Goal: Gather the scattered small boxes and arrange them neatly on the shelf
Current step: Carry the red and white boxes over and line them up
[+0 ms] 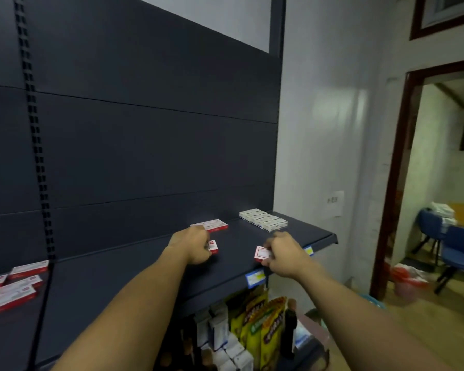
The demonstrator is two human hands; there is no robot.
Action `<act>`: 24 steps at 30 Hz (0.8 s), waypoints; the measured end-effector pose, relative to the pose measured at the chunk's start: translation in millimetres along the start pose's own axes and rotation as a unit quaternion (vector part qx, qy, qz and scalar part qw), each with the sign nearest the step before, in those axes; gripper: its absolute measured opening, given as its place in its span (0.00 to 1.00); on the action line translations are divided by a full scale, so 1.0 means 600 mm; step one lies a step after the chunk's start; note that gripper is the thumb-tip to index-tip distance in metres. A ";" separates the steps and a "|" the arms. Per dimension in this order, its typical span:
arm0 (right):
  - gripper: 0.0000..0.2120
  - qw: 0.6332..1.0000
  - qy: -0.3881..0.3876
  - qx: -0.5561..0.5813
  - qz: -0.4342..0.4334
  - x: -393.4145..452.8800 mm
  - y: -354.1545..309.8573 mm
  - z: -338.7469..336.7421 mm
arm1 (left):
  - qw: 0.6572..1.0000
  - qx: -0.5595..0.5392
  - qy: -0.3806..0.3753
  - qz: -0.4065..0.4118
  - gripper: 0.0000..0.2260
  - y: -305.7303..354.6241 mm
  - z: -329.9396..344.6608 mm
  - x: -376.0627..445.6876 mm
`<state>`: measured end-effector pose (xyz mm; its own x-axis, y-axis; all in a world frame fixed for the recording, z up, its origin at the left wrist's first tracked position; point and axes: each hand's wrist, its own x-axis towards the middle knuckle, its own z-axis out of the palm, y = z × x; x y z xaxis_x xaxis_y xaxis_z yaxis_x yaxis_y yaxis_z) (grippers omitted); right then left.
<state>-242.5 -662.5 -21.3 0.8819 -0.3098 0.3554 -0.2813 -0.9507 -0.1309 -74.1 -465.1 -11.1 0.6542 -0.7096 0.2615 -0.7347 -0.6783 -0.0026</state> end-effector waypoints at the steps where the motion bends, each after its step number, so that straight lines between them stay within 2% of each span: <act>1: 0.18 1.000 -0.001 -0.003 0.000 -0.004 0.012 0.000 | 1.000 -0.002 -0.005 -0.002 0.09 0.012 0.009 0.005; 6: 0.19 1.000 0.008 -0.009 0.009 -0.003 0.073 -0.006 | 1.000 0.001 -0.010 0.017 0.12 0.062 0.036 0.033; 13: 0.20 0.999 0.014 -0.033 0.008 0.029 0.117 0.009 | 1.000 -0.009 -0.008 0.014 0.10 0.084 0.043 0.104; 19: 0.20 0.998 0.000 -0.055 -0.011 0.092 0.148 0.027 | 1.000 -0.010 -0.023 0.001 0.09 0.077 0.060 0.168; 24: 0.22 0.997 0.017 -0.060 -0.041 0.181 0.165 0.028 | 1.000 0.006 -0.009 -0.020 0.13 0.048 0.061 0.230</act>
<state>-168.1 -790.1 -11.3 0.8906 -0.2299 0.3925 -0.2544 -0.9670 0.0110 1.8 -589.7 -10.5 0.6861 -0.6850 0.2448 -0.7059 -0.7083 -0.0036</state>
